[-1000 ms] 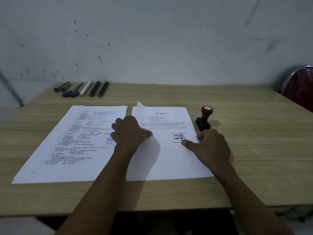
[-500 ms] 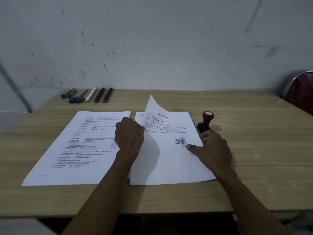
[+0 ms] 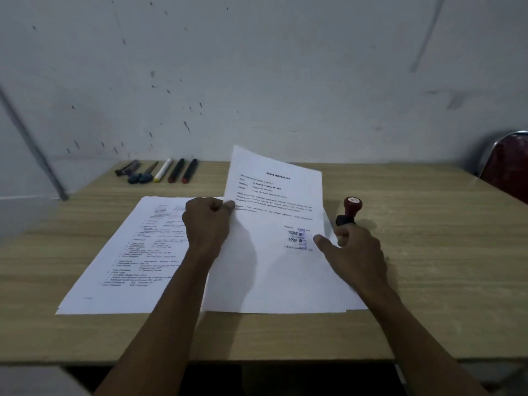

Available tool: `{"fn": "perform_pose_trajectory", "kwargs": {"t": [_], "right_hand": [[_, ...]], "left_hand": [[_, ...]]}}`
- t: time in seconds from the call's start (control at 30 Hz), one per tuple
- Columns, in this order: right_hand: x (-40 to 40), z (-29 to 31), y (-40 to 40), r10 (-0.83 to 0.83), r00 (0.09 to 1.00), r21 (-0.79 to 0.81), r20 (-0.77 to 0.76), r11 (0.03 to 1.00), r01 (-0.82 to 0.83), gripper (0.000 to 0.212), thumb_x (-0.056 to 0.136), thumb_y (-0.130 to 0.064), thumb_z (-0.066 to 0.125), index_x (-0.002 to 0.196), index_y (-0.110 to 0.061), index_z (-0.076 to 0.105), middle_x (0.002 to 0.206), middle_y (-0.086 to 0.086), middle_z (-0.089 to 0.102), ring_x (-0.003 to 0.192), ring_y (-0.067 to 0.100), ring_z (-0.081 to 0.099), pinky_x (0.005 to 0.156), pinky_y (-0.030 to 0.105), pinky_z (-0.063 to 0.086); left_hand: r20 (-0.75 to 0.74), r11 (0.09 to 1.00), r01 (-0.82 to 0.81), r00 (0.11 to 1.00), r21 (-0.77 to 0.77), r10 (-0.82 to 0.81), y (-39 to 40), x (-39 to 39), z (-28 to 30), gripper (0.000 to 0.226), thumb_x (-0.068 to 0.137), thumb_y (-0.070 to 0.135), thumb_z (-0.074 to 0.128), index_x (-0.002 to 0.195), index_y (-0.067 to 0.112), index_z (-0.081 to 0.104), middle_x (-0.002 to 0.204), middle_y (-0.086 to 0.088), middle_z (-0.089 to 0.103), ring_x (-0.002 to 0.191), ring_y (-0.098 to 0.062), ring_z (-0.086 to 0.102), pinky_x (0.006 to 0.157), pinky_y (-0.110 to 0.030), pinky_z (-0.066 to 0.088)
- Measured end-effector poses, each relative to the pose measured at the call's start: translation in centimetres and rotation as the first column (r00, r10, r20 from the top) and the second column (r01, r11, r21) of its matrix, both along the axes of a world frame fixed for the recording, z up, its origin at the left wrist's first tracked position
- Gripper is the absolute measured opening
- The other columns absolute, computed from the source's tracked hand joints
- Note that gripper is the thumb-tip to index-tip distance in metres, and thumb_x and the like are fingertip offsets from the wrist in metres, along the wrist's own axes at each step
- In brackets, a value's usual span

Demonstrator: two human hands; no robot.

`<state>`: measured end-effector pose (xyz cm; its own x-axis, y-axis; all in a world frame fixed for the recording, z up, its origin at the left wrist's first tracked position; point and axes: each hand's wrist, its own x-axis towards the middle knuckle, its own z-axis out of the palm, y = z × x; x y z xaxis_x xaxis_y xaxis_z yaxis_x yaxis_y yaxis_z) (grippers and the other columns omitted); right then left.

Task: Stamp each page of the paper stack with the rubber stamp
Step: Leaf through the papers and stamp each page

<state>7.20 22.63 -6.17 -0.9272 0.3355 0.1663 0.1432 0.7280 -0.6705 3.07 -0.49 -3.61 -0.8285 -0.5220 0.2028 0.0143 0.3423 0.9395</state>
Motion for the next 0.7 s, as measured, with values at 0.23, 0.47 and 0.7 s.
{"fn": "perform_pose_trajectory", "kwargs": {"t": [0.23, 0.47, 0.7], "right_hand": [[-0.4, 2.7, -2.8, 0.256, 0.967, -0.533, 0.002, 0.818, -0.215, 0.02, 0.088, -0.023, 0.072, 0.089, -0.003, 0.073, 0.085, 0.01, 0.074, 0.069, 0.018, 0.069, 0.058, 0.023, 0.051], [-1.4, 3.2, -9.8, 0.379, 0.924, -0.543, 0.059, 0.788, -0.289, 0.011, 0.089, -0.007, 0.068, 0.081, -0.001, 0.072, 0.085, 0.015, 0.074, 0.076, 0.03, 0.071, 0.068, 0.045, 0.058], [-2.3, 1.8, -16.3, 0.374, 0.922, -0.361, 0.097, 0.877, -0.317, 0.029, 0.078, -0.018, 0.08, 0.073, 0.008, 0.068, 0.072, 0.016, 0.071, 0.061, 0.027, 0.069, 0.049, 0.031, 0.052]], "left_hand": [[-0.019, 0.984, 0.008, 1.0, 0.176, -0.005, -5.1, -0.1, 0.7, 0.027, 0.081, 0.024, 0.074, 0.069, 0.0, 0.071, 0.067, -0.018, 0.063, 0.06, -0.021, 0.053, 0.062, -0.036, 0.049], [-0.003, 0.989, -0.143, 0.99, 0.035, 0.144, -12.6, 0.7, 0.3, 0.014, 0.082, 0.018, 0.072, 0.073, 0.007, 0.075, 0.075, -0.015, 0.069, 0.073, -0.031, 0.066, 0.071, -0.042, 0.055], [0.119, 0.957, -0.177, 0.971, -0.228, 0.208, -17.8, 1.8, -0.4, 0.015, 0.076, 0.013, 0.074, 0.088, 0.006, 0.075, 0.09, -0.013, 0.07, 0.084, -0.031, 0.066, 0.071, -0.037, 0.055]]}}
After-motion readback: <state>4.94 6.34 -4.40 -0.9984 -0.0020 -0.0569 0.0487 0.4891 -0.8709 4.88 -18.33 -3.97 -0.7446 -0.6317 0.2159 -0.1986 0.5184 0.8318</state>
